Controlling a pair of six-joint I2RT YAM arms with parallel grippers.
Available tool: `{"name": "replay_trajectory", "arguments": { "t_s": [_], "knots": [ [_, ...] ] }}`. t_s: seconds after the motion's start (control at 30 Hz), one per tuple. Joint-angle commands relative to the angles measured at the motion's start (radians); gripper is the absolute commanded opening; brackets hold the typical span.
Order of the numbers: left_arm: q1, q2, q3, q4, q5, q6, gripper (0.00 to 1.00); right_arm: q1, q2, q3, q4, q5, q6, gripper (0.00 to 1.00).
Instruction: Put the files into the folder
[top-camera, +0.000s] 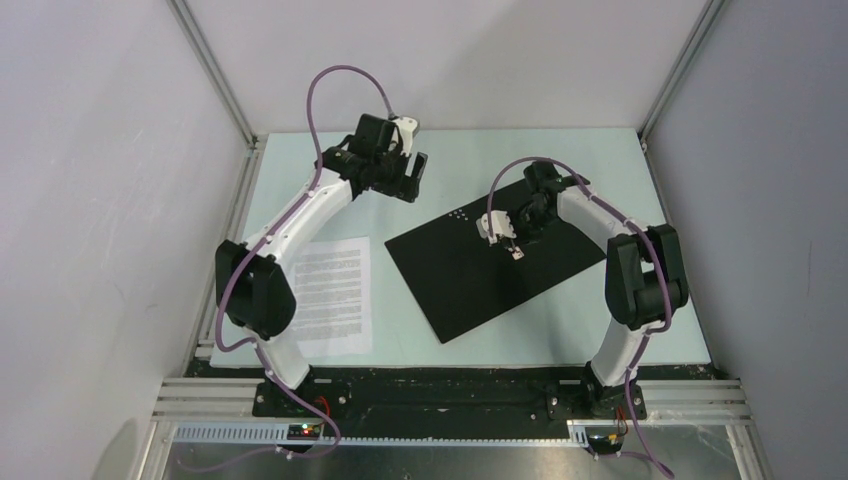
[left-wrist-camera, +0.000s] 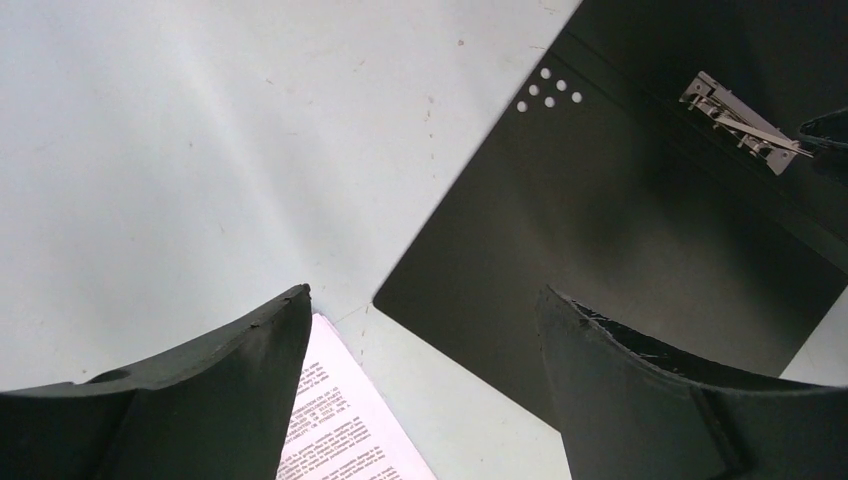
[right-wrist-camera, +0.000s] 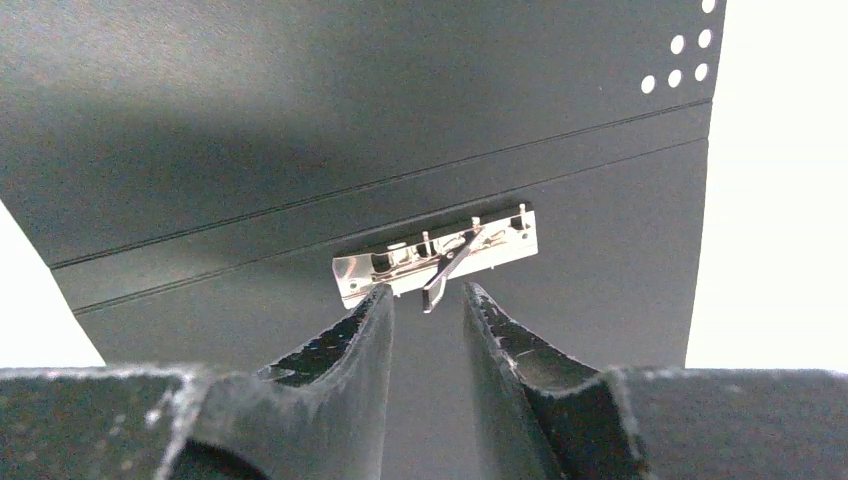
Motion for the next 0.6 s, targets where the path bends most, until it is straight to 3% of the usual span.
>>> {"name": "replay_trajectory", "arguments": {
  "t_s": [0.0,0.57],
  "knots": [
    [0.004,-0.005,0.041,0.01,-0.051,0.016,0.87,-0.005,0.025,-0.001,0.06,0.01,-0.035,0.35],
    [0.051,-0.002,0.056,0.006,-0.032,0.006,0.88,0.023,0.008,-0.009,0.117,0.02,0.056,0.03]
  ]
}}
